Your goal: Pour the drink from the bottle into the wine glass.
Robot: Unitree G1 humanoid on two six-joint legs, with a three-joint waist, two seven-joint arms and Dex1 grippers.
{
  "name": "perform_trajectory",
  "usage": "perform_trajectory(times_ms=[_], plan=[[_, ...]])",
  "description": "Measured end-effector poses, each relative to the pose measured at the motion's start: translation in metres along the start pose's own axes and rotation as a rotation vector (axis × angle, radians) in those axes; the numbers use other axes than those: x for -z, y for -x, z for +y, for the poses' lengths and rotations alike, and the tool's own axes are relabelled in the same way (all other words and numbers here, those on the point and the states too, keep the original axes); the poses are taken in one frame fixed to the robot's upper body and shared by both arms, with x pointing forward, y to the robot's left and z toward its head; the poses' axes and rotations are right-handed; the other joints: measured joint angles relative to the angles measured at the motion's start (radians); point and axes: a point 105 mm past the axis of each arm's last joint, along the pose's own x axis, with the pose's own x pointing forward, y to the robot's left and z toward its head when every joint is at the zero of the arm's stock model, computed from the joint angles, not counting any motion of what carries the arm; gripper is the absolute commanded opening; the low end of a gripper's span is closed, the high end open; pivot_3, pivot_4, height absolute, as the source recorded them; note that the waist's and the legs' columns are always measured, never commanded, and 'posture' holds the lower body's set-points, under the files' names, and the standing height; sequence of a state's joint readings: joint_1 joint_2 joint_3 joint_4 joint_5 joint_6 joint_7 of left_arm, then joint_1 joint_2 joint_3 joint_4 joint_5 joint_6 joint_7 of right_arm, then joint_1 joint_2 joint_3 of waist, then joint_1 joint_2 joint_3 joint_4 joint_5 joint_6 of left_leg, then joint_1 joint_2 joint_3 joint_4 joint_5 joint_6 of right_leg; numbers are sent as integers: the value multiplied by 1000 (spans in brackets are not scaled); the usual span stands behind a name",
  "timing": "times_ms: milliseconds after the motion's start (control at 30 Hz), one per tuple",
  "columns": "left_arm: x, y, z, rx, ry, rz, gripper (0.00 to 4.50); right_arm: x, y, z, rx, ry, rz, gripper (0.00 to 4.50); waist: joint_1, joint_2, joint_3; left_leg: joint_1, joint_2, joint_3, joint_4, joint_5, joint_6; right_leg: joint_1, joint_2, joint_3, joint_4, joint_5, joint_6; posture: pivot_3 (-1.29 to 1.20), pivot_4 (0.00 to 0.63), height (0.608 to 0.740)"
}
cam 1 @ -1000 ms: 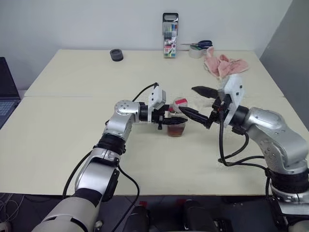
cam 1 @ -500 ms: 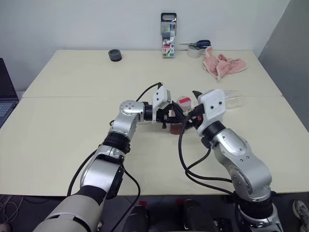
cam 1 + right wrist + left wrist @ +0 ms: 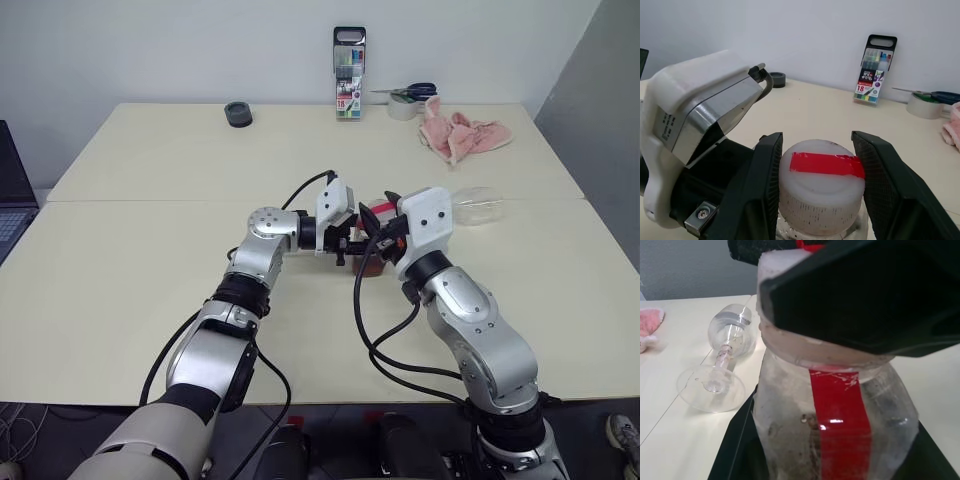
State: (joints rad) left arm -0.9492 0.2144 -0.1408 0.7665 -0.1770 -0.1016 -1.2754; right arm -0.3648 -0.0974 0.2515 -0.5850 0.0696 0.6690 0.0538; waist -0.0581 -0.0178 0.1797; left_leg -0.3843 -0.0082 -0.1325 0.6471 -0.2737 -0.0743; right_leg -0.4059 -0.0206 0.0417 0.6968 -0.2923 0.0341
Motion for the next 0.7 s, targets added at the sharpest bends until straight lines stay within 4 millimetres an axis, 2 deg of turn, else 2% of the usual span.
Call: perform_trajectory(times_ms=[167, 267, 367, 433, 533, 700], plan=[[0, 1, -1, 12, -3, 0, 1764, 1, 1, 2, -70, 20, -5, 1857, 0, 0, 0, 0, 0, 0, 0, 0, 0, 0, 0, 0, 0, 0, 0, 0, 150, 740], [0, 4, -7, 71, -12, 8, 1752, 2, 8, -1, -326, 122, 3, 1857, 0, 0, 0, 0, -1, 0, 1, 0, 1, 1, 0, 0, -1, 0, 0, 0, 150, 740], [-2, 3, -12, 125, -33, 10, 1740, -4, 9, -15, -589, 169, 48, 1857, 0, 0, 0, 1, 0, 0, 0, 0, 1, 2, 0, -1, -1, 0, 0, 0, 150, 740], [-6, 3, -11, 140, -48, 10, 1737, -8, 8, -20, -657, 133, 60, 1857, -1, 0, 0, 1, 1, 0, 0, 0, 1, 1, 1, -1, 0, 0, 0, 0, 150, 740], [-7, 3, -11, 151, -46, 9, 1734, -9, 8, -22, -670, 70, 68, 1857, -3, 0, 0, 1, 1, 0, 0, 0, 1, 1, 1, 0, 0, 0, 0, 0, 150, 740], [-8, 8, -7, 123, -11, -4, 1729, -13, 8, -21, -630, 57, 45, 3525, -1, 0, 0, 0, 0, 0, 1, 0, 1, 1, -1, -1, 0, 0, 0, 0, 150, 740]])
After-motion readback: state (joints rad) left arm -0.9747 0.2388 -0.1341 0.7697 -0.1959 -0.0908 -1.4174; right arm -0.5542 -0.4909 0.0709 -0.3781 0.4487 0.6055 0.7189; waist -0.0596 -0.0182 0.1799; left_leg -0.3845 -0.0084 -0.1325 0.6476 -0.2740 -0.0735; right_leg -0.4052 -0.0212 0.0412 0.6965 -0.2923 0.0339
